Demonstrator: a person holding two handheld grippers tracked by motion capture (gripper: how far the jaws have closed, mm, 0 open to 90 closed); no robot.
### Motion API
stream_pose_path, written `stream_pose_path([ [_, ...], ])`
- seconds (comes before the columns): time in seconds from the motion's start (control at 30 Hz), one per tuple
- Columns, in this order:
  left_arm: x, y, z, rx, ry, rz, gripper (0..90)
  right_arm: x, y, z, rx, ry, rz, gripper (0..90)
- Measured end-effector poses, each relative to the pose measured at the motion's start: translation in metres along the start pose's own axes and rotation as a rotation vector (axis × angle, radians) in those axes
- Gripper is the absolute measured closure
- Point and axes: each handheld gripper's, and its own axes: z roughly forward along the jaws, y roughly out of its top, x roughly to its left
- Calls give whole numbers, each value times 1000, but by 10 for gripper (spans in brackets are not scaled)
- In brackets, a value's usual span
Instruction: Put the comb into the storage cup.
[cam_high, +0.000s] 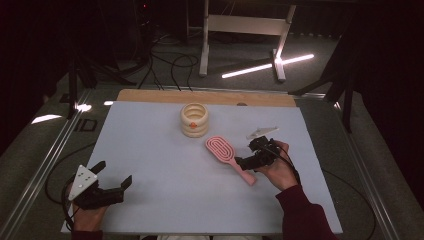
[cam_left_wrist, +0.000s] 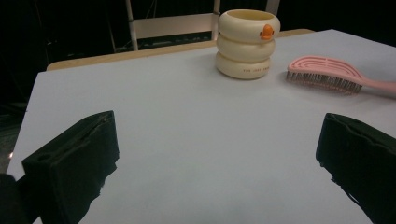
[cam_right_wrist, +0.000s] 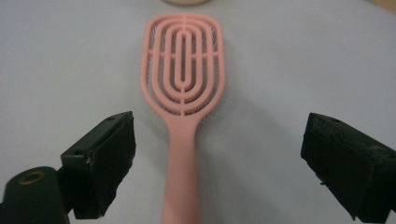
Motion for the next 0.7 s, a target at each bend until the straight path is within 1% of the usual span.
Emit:
stream_pose_path([
  [0.13, 1, 0, -1, 0, 1, -4, 0, 2, 1, 10, 47, 12, -12, 101],
  [0.33, 1, -1, 0, 2, -1, -5, 0, 5, 3, 22, 91, 25, -33, 122],
  [0.5, 2, -1, -1, 0, 2, -6, 0, 8, 4, 30, 130, 32, -42, 126],
  [0.63, 2, 0, -1, -1, 0, -8, 0, 11, 5, 37, 166, 39, -50, 151],
  [0.7, 2, 0, -1, -2, 0, -8, 0, 12, 5, 39, 172, 44, -52, 161],
])
